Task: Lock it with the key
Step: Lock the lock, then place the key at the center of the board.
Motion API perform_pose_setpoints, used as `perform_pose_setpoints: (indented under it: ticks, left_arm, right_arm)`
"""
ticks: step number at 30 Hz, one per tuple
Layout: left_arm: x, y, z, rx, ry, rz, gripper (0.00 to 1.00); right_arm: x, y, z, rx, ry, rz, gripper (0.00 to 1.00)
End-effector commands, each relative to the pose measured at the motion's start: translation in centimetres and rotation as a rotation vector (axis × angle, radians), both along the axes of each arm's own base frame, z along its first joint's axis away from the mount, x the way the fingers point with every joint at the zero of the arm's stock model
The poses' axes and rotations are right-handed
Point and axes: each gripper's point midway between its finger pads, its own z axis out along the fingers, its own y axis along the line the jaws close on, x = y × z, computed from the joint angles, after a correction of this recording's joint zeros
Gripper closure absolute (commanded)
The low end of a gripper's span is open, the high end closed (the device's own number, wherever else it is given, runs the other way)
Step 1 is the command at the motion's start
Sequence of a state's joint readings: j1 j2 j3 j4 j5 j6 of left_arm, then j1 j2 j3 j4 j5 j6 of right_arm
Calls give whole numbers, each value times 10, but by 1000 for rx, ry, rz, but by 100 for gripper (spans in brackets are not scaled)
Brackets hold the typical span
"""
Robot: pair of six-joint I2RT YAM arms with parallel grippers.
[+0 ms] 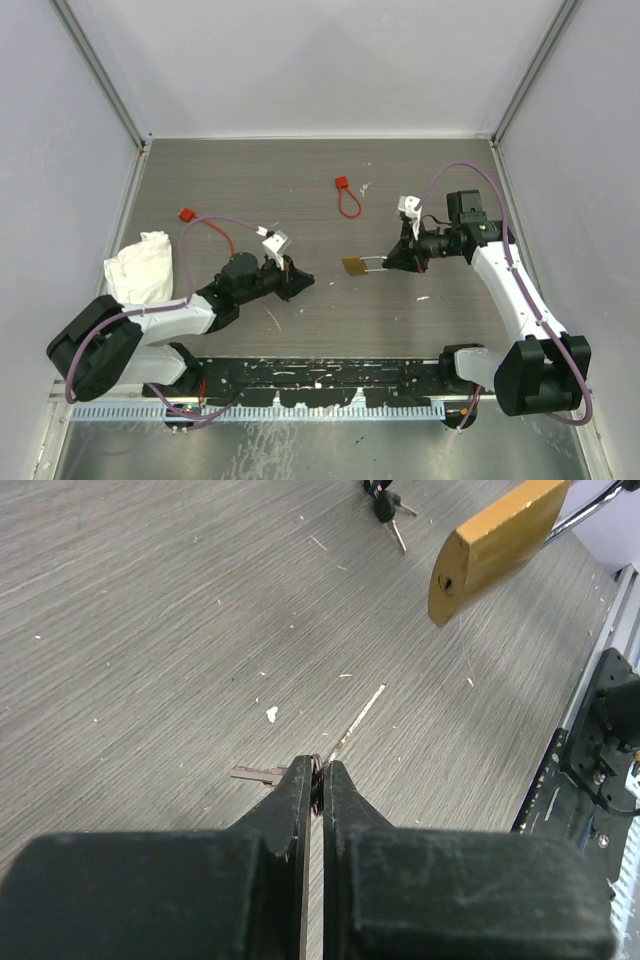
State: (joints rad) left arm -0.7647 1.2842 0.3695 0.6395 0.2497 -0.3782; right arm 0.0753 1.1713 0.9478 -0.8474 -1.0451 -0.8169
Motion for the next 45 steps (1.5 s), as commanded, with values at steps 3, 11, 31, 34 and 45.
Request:
perform_pose_setpoints:
  ticks: [3, 11, 31, 34, 45]
  left_arm:
    - [10, 13, 31, -78, -12, 56, 100]
    - [26, 36, 34, -128, 82, 166, 100]
    - [135, 95, 33, -271, 309, 438, 100]
    - [169, 107, 24, -285, 382, 512, 100]
    - [248, 118, -42, -217, 622, 642, 95]
  right_arm:
    - [-1, 8, 18, 64, -49, 36, 99]
    - [9, 6, 13, 57, -25, -19, 99]
    - [111, 38, -30, 200, 259, -262, 99]
    - [142, 64, -38, 223, 340, -280, 99]
    - [239, 166, -65, 246, 457, -380, 96]
